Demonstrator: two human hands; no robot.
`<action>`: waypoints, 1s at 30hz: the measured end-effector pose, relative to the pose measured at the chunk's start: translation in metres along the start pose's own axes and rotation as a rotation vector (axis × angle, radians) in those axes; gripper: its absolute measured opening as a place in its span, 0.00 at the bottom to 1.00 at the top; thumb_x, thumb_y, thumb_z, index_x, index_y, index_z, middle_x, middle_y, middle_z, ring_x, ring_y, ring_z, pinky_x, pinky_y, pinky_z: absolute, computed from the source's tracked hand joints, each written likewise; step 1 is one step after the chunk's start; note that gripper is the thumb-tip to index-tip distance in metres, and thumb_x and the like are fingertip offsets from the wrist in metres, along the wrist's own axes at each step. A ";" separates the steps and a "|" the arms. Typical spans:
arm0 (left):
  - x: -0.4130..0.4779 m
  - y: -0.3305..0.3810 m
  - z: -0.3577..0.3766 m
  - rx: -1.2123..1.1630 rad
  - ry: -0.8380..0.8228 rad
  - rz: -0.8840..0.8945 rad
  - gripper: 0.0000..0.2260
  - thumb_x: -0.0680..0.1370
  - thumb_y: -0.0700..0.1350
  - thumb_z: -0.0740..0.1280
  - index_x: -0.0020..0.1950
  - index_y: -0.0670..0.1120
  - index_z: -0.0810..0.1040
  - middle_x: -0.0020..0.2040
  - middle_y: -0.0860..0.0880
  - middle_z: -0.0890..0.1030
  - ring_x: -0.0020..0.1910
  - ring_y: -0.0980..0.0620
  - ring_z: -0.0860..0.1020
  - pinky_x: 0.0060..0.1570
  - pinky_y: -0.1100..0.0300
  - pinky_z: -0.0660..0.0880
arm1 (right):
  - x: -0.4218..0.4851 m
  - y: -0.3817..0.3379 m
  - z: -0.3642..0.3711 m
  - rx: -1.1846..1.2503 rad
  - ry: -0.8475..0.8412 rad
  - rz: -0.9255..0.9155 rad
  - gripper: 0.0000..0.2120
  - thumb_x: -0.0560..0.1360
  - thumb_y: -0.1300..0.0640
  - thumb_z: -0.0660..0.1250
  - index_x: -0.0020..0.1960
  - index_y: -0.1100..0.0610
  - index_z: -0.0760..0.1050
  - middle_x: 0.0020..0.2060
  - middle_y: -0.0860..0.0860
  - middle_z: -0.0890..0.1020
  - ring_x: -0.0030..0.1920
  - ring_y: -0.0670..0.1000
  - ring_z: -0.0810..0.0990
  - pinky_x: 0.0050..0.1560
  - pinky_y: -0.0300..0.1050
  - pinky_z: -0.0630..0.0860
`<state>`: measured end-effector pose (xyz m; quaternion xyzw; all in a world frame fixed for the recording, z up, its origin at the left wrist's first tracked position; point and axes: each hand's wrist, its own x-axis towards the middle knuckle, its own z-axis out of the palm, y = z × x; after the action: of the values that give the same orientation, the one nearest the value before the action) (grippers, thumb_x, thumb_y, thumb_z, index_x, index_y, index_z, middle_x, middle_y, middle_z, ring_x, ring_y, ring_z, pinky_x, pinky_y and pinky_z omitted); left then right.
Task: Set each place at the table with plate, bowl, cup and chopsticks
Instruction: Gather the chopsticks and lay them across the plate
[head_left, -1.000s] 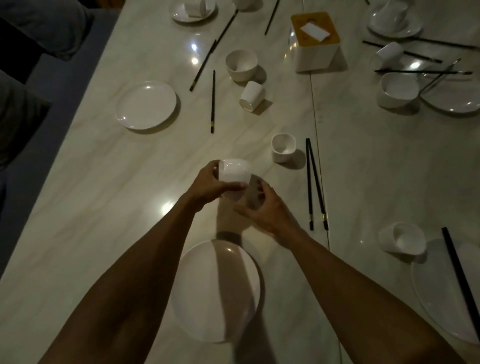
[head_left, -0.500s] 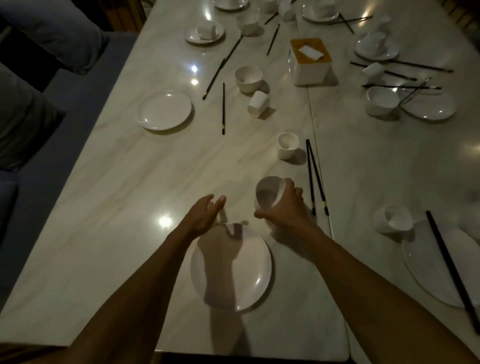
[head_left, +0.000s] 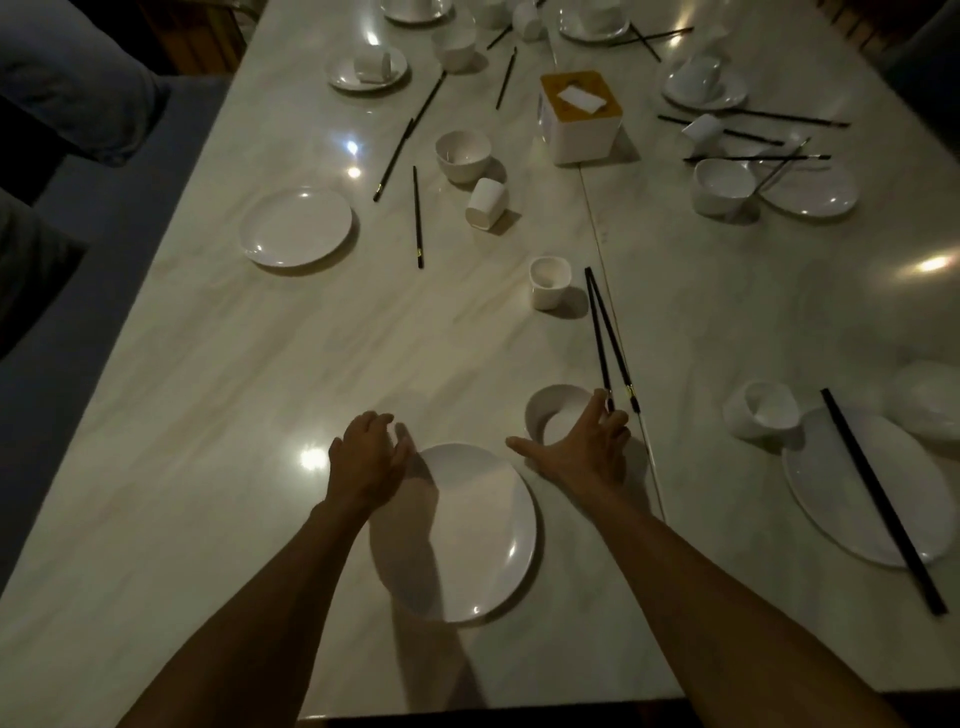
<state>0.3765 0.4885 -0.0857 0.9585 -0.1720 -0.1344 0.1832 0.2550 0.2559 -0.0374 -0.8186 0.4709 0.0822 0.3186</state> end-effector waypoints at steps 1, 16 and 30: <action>0.010 0.010 -0.001 -0.004 -0.024 0.014 0.22 0.79 0.54 0.62 0.70 0.44 0.70 0.70 0.43 0.72 0.70 0.44 0.68 0.66 0.42 0.67 | 0.000 0.000 0.000 0.018 -0.007 0.007 0.67 0.55 0.29 0.75 0.77 0.51 0.39 0.74 0.60 0.51 0.74 0.63 0.55 0.66 0.64 0.67; 0.202 0.229 0.008 -0.058 -0.138 0.260 0.49 0.68 0.54 0.76 0.79 0.46 0.50 0.76 0.43 0.60 0.73 0.41 0.63 0.69 0.41 0.64 | 0.085 -0.008 -0.037 0.118 0.037 -0.240 0.41 0.71 0.30 0.63 0.76 0.50 0.57 0.73 0.52 0.64 0.70 0.55 0.67 0.64 0.52 0.71; 0.163 0.172 -0.003 -0.153 -0.088 0.216 0.34 0.68 0.46 0.77 0.71 0.45 0.68 0.67 0.43 0.70 0.62 0.40 0.73 0.60 0.44 0.72 | 0.068 -0.007 -0.030 -0.109 -0.013 -0.296 0.37 0.75 0.32 0.59 0.75 0.53 0.60 0.73 0.55 0.64 0.72 0.58 0.63 0.68 0.58 0.65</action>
<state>0.4765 0.2776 -0.0462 0.9109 -0.2714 -0.1683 0.2615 0.2922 0.1916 -0.0399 -0.8946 0.3377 0.0650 0.2855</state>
